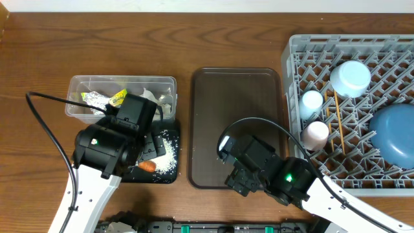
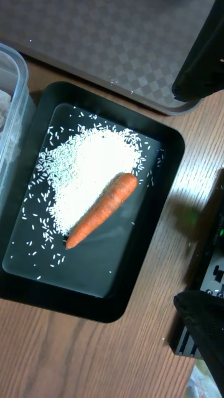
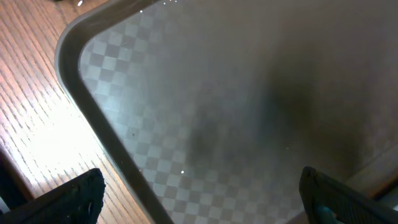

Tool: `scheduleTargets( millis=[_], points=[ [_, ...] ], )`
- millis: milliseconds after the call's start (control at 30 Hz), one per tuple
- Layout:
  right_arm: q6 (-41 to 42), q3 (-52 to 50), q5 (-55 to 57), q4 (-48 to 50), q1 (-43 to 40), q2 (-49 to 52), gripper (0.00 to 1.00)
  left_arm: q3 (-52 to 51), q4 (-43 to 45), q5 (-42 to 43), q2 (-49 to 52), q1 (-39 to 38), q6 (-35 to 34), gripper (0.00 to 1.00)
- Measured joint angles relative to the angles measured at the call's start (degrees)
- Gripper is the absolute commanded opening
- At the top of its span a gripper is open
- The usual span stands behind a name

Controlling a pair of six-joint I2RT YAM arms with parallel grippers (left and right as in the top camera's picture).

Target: Sort waste into correct bins and load items into the dishwasher rack

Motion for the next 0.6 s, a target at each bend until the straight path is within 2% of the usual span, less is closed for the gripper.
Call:
scheduleTargets(
  millis=[233, 600],
  points=[
    [-0.04, 0.00, 0.72, 3.98, 0.00, 0.00, 0.99, 0.00, 0.00, 0.00, 0.00, 0.00, 0.00, 1.00],
    [-0.46, 0.00, 1.27, 28.85, -0.02, -1.22, 0.99, 0.00, 0.02, 0.00, 0.00, 0.00, 0.00, 1.00]
  ],
)
